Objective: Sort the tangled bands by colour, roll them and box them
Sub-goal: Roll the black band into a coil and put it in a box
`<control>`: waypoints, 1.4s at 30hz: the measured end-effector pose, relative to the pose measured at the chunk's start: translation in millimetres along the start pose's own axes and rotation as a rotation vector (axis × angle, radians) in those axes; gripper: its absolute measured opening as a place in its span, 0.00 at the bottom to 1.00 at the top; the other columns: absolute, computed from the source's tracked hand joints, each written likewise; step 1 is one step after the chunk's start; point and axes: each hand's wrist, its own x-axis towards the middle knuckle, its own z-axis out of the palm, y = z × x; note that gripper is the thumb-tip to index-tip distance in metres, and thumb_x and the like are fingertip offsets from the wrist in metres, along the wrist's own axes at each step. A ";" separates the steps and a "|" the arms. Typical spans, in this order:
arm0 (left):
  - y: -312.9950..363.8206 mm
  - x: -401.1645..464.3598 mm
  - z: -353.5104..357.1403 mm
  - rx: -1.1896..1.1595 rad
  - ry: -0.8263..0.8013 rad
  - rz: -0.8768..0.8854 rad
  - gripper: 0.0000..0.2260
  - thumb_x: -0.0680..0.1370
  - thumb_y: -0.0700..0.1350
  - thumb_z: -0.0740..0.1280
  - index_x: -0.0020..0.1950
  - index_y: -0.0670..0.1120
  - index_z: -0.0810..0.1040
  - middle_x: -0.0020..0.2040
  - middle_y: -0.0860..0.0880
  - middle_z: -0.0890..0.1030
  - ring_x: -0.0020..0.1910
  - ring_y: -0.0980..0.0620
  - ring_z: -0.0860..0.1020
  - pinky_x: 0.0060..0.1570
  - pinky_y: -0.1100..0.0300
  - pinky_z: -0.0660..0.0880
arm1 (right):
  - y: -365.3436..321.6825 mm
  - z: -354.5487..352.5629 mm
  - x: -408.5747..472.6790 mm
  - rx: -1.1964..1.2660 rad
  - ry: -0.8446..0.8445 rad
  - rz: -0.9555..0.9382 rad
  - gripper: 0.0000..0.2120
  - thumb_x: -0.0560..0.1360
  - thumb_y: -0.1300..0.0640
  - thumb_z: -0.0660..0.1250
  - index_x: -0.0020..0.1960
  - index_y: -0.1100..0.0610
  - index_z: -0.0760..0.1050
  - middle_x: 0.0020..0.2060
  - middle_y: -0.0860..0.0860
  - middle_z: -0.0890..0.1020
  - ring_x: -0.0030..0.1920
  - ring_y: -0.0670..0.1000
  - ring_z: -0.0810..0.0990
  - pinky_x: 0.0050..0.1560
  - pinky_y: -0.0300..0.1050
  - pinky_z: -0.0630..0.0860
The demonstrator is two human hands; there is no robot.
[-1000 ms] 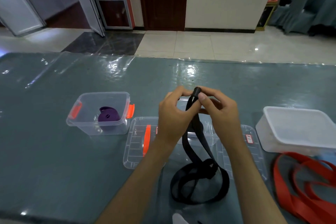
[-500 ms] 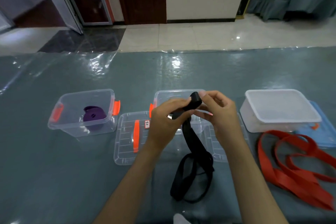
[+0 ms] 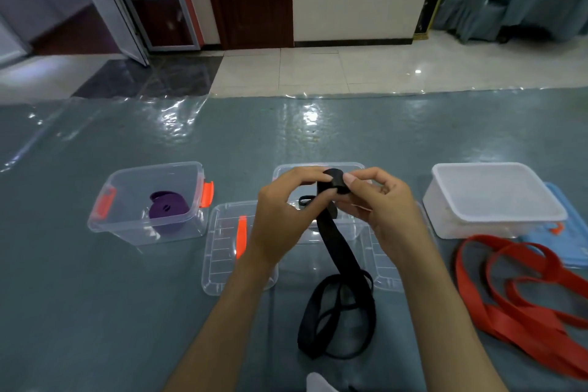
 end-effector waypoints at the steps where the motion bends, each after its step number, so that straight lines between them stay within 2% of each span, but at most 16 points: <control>1: 1.3 1.6 0.9 -0.034 0.004 -0.020 0.08 0.78 0.39 0.76 0.56 0.39 0.85 0.57 0.47 0.86 0.59 0.48 0.85 0.61 0.50 0.81 | 1.9 1.9 0.2 0.012 -0.025 0.025 0.07 0.81 0.59 0.72 0.52 0.63 0.81 0.45 0.62 0.88 0.46 0.58 0.89 0.48 0.45 0.85; 5: 2.6 3.1 6.5 -0.066 0.054 -0.048 0.07 0.77 0.36 0.76 0.55 0.38 0.86 0.56 0.45 0.87 0.58 0.48 0.85 0.59 0.47 0.82 | 4.5 6.9 5.8 0.024 -0.027 0.043 0.07 0.81 0.57 0.71 0.47 0.58 0.86 0.43 0.58 0.87 0.46 0.52 0.88 0.48 0.40 0.83; 8: 0.2 1.7 12.6 -0.107 0.110 -0.116 0.07 0.75 0.35 0.78 0.53 0.37 0.87 0.55 0.45 0.87 0.58 0.47 0.85 0.61 0.44 0.81 | 4.0 9.9 11.5 0.024 -0.033 0.043 0.09 0.82 0.59 0.69 0.48 0.58 0.88 0.45 0.59 0.88 0.46 0.52 0.88 0.50 0.41 0.83; 11: -5.2 1.4 13.4 -0.078 0.063 -0.090 0.11 0.75 0.35 0.78 0.57 0.36 0.86 0.57 0.43 0.86 0.59 0.45 0.84 0.62 0.46 0.80 | 7.2 16.1 13.7 0.046 0.009 0.047 0.13 0.83 0.62 0.67 0.45 0.57 0.89 0.42 0.57 0.88 0.42 0.50 0.87 0.47 0.40 0.83; 14: -12.7 1.9 9.1 0.020 0.017 -0.037 0.15 0.74 0.35 0.79 0.61 0.38 0.86 0.57 0.43 0.85 0.59 0.45 0.83 0.60 0.49 0.80 | 9.0 20.9 16.5 0.051 0.058 0.059 0.12 0.81 0.62 0.68 0.43 0.58 0.88 0.42 0.60 0.87 0.44 0.54 0.86 0.47 0.42 0.85; 16: -15.6 3.2 7.3 0.009 0.029 -0.066 0.15 0.75 0.34 0.79 0.61 0.38 0.86 0.57 0.43 0.85 0.59 0.46 0.83 0.59 0.47 0.81 | 10.8 23.6 18.1 0.037 0.066 0.070 0.10 0.81 0.61 0.69 0.46 0.60 0.88 0.46 0.62 0.88 0.46 0.55 0.88 0.48 0.43 0.85; 19: -15.2 5.8 6.5 -0.047 0.018 -0.074 0.15 0.76 0.34 0.77 0.62 0.37 0.85 0.58 0.43 0.85 0.59 0.45 0.84 0.59 0.44 0.81 | 12.6 25.4 20.9 0.023 0.044 0.050 0.10 0.81 0.60 0.69 0.46 0.56 0.89 0.44 0.58 0.89 0.45 0.52 0.88 0.45 0.41 0.83; 23: -13.5 11.3 5.6 -0.119 0.010 -0.138 0.15 0.78 0.36 0.75 0.64 0.38 0.84 0.59 0.43 0.85 0.60 0.44 0.84 0.61 0.42 0.81 | 11.6 19.3 27.4 -0.024 0.005 -0.063 0.11 0.78 0.50 0.69 0.51 0.53 0.88 0.50 0.55 0.88 0.49 0.50 0.87 0.45 0.40 0.81; 27: -9.0 15.5 4.2 -0.250 -0.014 -0.209 0.15 0.79 0.33 0.73 0.65 0.38 0.83 0.61 0.42 0.84 0.61 0.42 0.84 0.61 0.42 0.81 | 6.6 9.1 33.4 -0.123 -0.057 -0.302 0.10 0.79 0.52 0.74 0.59 0.48 0.86 0.55 0.51 0.88 0.56 0.51 0.87 0.51 0.39 0.82; 29: -7.3 20.3 -1.0 -0.300 -0.030 -0.211 0.15 0.80 0.34 0.72 0.66 0.39 0.82 0.61 0.42 0.84 0.61 0.42 0.83 0.62 0.43 0.81 | 0.8 6.3 33.5 -0.155 -0.116 -0.358 0.13 0.76 0.49 0.77 0.60 0.50 0.87 0.55 0.52 0.89 0.55 0.53 0.88 0.53 0.40 0.83; 31: -7.2 25.5 -6.1 -0.322 -0.069 -0.183 0.14 0.81 0.35 0.71 0.67 0.40 0.82 0.62 0.42 0.84 0.62 0.41 0.83 0.62 0.43 0.80 | -4.3 4.8 34.5 -0.157 -0.146 -0.372 0.18 0.71 0.47 0.80 0.58 0.52 0.87 0.53 0.54 0.89 0.54 0.57 0.88 0.54 0.45 0.84; 33: -5.0 28.7 -7.3 -0.369 -0.081 -0.194 0.14 0.82 0.35 0.70 0.68 0.41 0.81 0.63 0.43 0.84 0.64 0.42 0.83 0.64 0.47 0.80 | -8.5 6.5 35.5 -0.131 -0.150 -0.369 0.20 0.70 0.46 0.82 0.58 0.51 0.86 0.53 0.56 0.88 0.53 0.59 0.88 0.54 0.47 0.85; 36: 2.4 29.2 -4.7 -0.512 0.019 -0.318 0.15 0.80 0.36 0.73 0.66 0.45 0.82 0.60 0.45 0.86 0.62 0.45 0.84 0.62 0.57 0.80 | -6.3 12.6 34.2 -0.036 -0.156 -0.362 0.19 0.70 0.47 0.82 0.58 0.52 0.85 0.53 0.57 0.88 0.53 0.61 0.88 0.53 0.51 0.86; 39: 4.9 30.2 -2.5 -0.605 0.093 -0.392 0.13 0.78 0.34 0.75 0.62 0.41 0.81 0.57 0.43 0.87 0.60 0.43 0.85 0.60 0.56 0.81 | 0.8 17.9 31.1 0.061 -0.183 -0.309 0.18 0.69 0.48 0.82 0.54 0.54 0.84 0.53 0.59 0.87 0.54 0.61 0.88 0.53 0.53 0.85; 42: 8.6 29.1 1.5 -0.591 0.152 -0.369 0.10 0.78 0.33 0.75 0.58 0.39 0.82 0.56 0.41 0.87 0.59 0.42 0.86 0.59 0.55 0.82 | 0.8 16.4 29.4 -0.003 -0.150 -0.287 0.18 0.68 0.47 0.83 0.52 0.54 0.84 0.55 0.57 0.87 0.56 0.59 0.87 0.55 0.52 0.85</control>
